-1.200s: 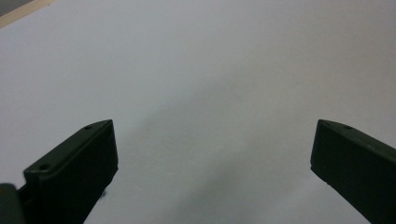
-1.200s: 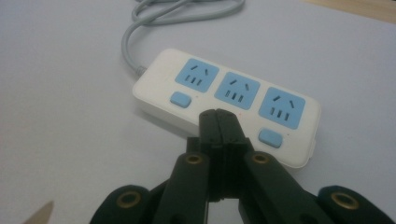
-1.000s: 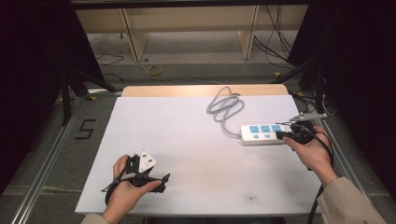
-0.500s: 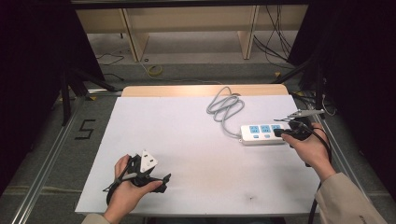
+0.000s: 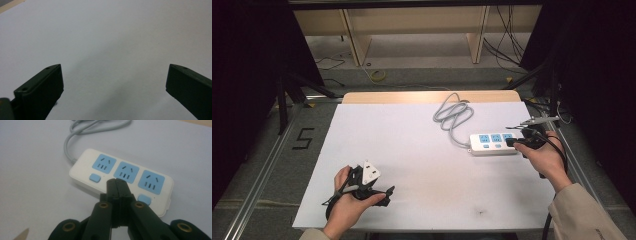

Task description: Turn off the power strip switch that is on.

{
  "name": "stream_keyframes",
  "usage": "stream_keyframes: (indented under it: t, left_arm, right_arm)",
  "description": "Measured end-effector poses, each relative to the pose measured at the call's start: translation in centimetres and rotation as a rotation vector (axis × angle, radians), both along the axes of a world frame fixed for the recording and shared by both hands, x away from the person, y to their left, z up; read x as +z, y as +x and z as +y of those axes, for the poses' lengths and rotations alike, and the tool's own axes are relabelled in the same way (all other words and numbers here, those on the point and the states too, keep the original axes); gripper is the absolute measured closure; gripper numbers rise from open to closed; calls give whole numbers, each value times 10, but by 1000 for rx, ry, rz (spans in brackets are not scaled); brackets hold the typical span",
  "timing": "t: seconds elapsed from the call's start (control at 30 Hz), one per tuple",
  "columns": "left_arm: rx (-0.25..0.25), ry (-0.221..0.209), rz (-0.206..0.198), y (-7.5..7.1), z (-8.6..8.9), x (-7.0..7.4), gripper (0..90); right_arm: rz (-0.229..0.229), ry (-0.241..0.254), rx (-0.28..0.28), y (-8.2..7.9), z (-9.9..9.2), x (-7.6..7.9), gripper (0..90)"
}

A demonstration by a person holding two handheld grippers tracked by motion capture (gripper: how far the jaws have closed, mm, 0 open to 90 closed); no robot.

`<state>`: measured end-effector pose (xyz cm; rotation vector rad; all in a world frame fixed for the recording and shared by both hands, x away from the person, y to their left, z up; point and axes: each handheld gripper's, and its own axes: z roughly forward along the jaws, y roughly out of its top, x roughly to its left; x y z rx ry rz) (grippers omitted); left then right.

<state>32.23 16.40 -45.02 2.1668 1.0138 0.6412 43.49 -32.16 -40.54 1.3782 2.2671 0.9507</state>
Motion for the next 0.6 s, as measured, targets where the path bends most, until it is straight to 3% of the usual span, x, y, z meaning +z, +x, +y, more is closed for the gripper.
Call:
stream_keyframes:
  t: [0.6]
  left_arm:
    - [-2,-1,3,-1,0,0,12]
  right_arm:
    - [56,-42,-14,11,2,4,900]
